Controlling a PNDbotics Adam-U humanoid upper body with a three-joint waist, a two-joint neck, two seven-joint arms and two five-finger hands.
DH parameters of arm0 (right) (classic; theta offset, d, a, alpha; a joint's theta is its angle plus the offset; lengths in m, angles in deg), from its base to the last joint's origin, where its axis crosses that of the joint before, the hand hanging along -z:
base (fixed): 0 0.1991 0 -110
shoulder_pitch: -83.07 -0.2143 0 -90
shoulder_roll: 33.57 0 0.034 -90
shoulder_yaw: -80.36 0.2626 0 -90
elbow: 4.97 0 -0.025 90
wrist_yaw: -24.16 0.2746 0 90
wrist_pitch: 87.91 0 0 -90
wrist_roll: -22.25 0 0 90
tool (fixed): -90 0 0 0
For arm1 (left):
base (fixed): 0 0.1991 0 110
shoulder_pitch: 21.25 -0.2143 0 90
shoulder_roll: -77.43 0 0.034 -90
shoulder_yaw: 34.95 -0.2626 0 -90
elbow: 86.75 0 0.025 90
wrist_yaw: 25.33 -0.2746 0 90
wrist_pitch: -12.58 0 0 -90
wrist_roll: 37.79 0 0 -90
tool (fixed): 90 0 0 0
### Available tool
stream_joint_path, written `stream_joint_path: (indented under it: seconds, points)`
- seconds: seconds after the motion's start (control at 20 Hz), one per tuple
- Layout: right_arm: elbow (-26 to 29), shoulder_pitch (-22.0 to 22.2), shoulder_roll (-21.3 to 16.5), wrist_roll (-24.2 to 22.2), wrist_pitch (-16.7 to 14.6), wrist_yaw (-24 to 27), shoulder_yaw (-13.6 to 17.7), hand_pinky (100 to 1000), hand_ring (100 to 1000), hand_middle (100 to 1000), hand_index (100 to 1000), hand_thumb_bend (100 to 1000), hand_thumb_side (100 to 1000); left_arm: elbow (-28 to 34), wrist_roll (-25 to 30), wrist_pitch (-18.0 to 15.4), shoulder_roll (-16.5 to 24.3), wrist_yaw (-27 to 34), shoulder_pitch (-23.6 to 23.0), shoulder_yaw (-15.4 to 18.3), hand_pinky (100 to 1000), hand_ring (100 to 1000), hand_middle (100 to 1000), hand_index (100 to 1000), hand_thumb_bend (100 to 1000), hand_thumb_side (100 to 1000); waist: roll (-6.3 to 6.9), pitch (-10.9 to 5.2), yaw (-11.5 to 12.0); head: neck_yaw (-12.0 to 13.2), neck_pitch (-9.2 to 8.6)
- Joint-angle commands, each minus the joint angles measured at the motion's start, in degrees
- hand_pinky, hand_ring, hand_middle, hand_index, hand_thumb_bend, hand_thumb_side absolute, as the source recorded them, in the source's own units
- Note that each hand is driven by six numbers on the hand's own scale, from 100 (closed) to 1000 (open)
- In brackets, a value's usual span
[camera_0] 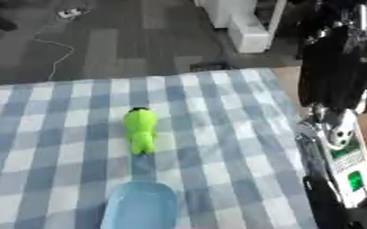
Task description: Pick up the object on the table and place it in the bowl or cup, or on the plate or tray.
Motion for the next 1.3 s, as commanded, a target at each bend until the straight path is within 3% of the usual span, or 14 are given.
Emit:
stream_joint_path:
  seconds: [0.05, 0.4, 0.6, 0.75, 1.3]
  points:
    - [0.8, -0.6, -0.2, -0.4, 0.1, 0.2, -0.2, 358, 423, 854, 1000, 100, 825, -3.5, 0.4, -2.3, 3.6, -3.3, 2.0, -1.0, 746, 632, 796, 864, 160, 888, 0.44, -1.1, -0.2, 1.4, 0.66]
    - [0.8, -0.1, -0.6, -1.1, 0.4, 0.6, -0.7, 359, 422, 857, 1000, 100, 825, -16.4, -1.3, -11.9, 6.8, -16.2, 7.2, -5.5, 793, 680, 784, 787, 145, 851, 0.6, -1.2, -0.4, 2.2, 0.0]
    - [0.8, 0.0, -0.7, -1.5, 0.7, 0.9, -0.9, 360, 422, 859, 1000, 100, 822, -24.3, -2.0, -18.1, 6.7, -21.0, 10.6, -8.3, 806, 695, 769, 759, 178, 818, 0.52, -1.18, -0.5, 1.8, -0.85]
    - [0.8, 0.0, -0.7, -1.7, 0.8, 1.0, -1.0, 360, 422, 860, 1000, 100, 826, -28.7, -1.2, -22.2, 5.9, -22.8, 12.9, -9.8, 824, 717, 773, 751, 178, 851, 0.47, -1.14, -0.7, 1.7, -1.21]
    - [0.8, -0.4, 0.3, -2.2, 0.6, 1.3, -1.4, 359, 423, 858, 1000, 100, 826, -41.5, 4.3, -29.3, 1.4, -27.0, 20.9, -11.3, 860, 743, 789, 765, 198, 875, 0.74, -1.16, -1.7, 2.0, -2.01]
